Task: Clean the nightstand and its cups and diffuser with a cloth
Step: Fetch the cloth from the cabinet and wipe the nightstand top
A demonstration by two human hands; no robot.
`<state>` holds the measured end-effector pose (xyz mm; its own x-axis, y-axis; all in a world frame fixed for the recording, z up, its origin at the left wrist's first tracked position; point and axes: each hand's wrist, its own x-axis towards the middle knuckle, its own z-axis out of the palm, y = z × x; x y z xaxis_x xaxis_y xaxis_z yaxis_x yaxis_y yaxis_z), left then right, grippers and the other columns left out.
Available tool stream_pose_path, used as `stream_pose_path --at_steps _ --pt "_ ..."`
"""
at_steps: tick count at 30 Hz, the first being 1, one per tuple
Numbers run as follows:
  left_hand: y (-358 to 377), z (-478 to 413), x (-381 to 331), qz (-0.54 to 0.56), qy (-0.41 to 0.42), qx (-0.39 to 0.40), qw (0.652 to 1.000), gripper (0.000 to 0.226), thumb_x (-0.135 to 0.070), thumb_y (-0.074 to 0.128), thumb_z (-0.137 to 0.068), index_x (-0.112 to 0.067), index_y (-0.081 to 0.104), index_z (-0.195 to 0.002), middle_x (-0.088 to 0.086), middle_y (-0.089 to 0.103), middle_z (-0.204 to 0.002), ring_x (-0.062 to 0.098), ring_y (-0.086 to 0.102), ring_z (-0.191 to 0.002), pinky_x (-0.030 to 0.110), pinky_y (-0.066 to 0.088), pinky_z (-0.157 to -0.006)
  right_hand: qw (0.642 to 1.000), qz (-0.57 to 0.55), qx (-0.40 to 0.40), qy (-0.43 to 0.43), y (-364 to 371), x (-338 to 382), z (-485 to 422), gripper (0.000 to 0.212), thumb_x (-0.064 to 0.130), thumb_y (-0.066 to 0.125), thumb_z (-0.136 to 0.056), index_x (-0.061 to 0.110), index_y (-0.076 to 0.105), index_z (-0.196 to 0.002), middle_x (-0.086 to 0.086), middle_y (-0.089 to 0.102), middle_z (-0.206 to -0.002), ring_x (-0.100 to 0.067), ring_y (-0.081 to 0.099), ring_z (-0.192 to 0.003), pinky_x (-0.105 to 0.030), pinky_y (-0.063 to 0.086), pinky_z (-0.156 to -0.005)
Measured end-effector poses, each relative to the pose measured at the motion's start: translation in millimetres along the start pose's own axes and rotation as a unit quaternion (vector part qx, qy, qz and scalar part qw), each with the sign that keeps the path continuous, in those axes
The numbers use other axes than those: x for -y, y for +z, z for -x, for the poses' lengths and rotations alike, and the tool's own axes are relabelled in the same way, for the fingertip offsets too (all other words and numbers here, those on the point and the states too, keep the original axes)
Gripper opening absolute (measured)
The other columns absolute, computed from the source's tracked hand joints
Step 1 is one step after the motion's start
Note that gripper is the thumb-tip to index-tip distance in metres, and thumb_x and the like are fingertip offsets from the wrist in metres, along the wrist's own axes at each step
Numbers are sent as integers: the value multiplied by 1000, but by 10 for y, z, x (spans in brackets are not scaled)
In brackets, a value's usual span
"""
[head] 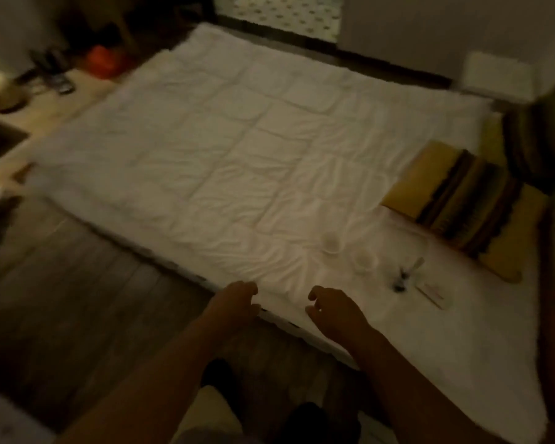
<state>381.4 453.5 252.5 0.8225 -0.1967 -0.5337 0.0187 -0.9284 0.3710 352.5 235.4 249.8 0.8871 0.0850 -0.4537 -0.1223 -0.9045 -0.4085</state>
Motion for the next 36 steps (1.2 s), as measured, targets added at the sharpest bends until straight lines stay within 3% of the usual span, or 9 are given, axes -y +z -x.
stream_pose_path --at_steps 4,7,11,16,22,25,30,36 --pt "-417 247 921 49 -77 -53 994 33 -26 57 -92 -17 59 -123 6 61 -127 21 57 -116 34 47 -97 994 40 51 -87 152 1008 -438 34 37 49 -95 20 52 -124 -1 60 -121 -17 56 -108 -23 39 -84" --pt "-740 426 1725 76 -151 -79 982 40 -31 59 -91 -15 55 -128 7 58 -132 23 54 -122 35 43 -102 984 78 90 -131 289 1896 -802 31 34 50 -94 20 52 -122 -2 60 -120 -19 57 -108 -28 44 -87" --pt "-1140 599 2846 117 -205 -107 966 39 -35 58 -90 -12 59 -121 11 61 -126 26 58 -115 38 46 -97 970 110 128 -172 517 3128 -1237 23 30 47 -95 18 58 -112 -5 63 -112 -20 60 -98 -32 50 -84" --pt "-1650 886 4079 164 -256 -163 939 37 -31 53 -94 -14 58 -126 9 59 -131 26 56 -120 35 44 -98 946 137 179 -234 1019 4703 -1680 30 27 49 -96 17 55 -123 -8 59 -123 -23 57 -110 -33 44 -92" --pt "-2263 1094 5251 221 -323 -219 894 27 -26 51 -93 -14 62 -114 8 63 -118 27 61 -105 40 53 -89 925 144 161 -313 1399 6431 -2211 25 27 54 -92 15 57 -114 -8 64 -111 -23 61 -99 -39 52 -88" --pt "-2579 1019 5752 236 -347 -236 877 21 -29 53 -92 -18 62 -107 6 64 -111 21 61 -96 39 55 -86 910 142 162 -355 1511 7123 -2599 31 26 57 -90 16 56 -120 -7 64 -111 -20 61 -97 -34 53 -85" --pt "-3287 615 6601 246 -366 -257 860 40 -28 54 -93 -13 52 -130 11 58 -126 27 57 -112 39 50 -94 883 146 153 -420 1614 8120 -3434 40 31 56 -91 14 53 -126 -8 63 -111 -21 60 -98 -35 51 -86" --pt "-4410 4 7556 228 -394 -268 849 44 -35 53 -96 -13 50 -134 10 55 -131 24 53 -119 33 42 -99 868 153 168 -441 1523 9347 -4565 39 36 57 -90 16 52 -124 -8 62 -114 -22 60 -101 -39 52 -88"
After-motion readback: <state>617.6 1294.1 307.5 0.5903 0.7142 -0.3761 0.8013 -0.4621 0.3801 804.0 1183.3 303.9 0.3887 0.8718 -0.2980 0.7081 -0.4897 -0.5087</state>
